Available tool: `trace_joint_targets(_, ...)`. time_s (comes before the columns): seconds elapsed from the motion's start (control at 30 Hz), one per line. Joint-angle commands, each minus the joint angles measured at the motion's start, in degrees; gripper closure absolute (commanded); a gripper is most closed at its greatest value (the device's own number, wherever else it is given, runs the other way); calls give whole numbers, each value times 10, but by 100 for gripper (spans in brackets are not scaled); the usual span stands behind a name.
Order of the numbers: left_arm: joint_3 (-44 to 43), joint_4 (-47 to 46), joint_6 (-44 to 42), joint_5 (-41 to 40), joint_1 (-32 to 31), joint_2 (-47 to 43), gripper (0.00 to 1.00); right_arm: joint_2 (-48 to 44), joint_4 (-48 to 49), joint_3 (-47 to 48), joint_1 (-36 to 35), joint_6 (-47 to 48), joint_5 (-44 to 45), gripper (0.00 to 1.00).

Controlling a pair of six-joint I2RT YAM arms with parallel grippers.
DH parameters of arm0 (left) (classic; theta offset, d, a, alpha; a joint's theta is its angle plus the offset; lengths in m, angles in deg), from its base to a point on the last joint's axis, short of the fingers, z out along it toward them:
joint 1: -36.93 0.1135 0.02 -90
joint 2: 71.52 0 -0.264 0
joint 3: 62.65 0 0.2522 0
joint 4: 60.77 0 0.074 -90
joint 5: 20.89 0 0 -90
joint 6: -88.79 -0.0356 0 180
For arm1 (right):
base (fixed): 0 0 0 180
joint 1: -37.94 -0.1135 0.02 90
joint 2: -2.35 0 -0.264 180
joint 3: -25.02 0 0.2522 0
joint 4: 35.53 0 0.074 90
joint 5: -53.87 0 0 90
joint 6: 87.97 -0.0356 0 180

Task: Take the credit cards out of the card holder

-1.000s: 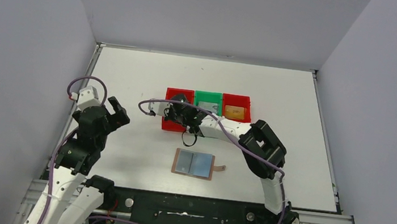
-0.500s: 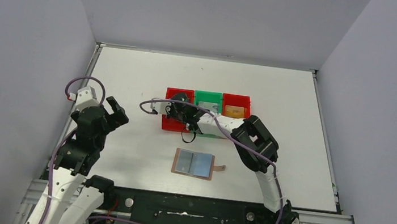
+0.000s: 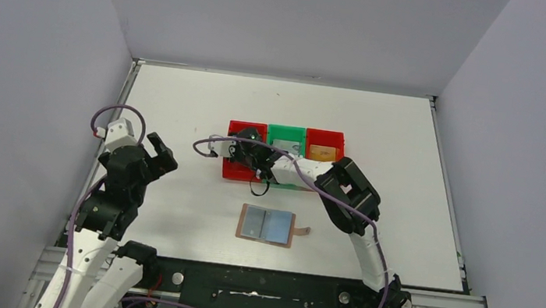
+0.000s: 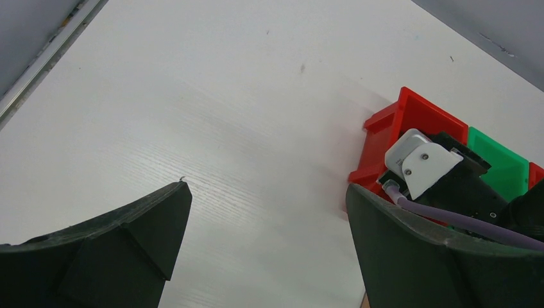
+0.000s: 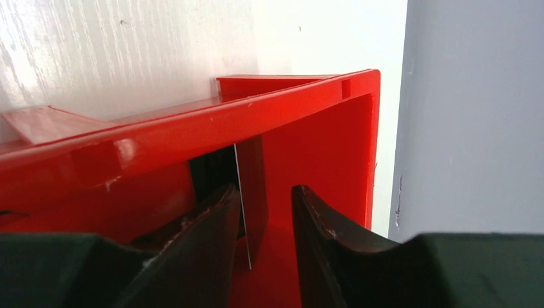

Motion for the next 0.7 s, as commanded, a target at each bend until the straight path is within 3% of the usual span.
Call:
trace_joint_targets(0.0,-1,-21,-3,8,7,1,7,-35,31,-9,6,-13,-14,59)
trace_joint_targets(0.5,-1,-23,-6,21,7,12,7,-106,38,-24,15,-88,-67,44)
trace_joint_targets(0.67,0,-22,-7,22,8,15,7,-177,87,-62,15,-208,-42,43)
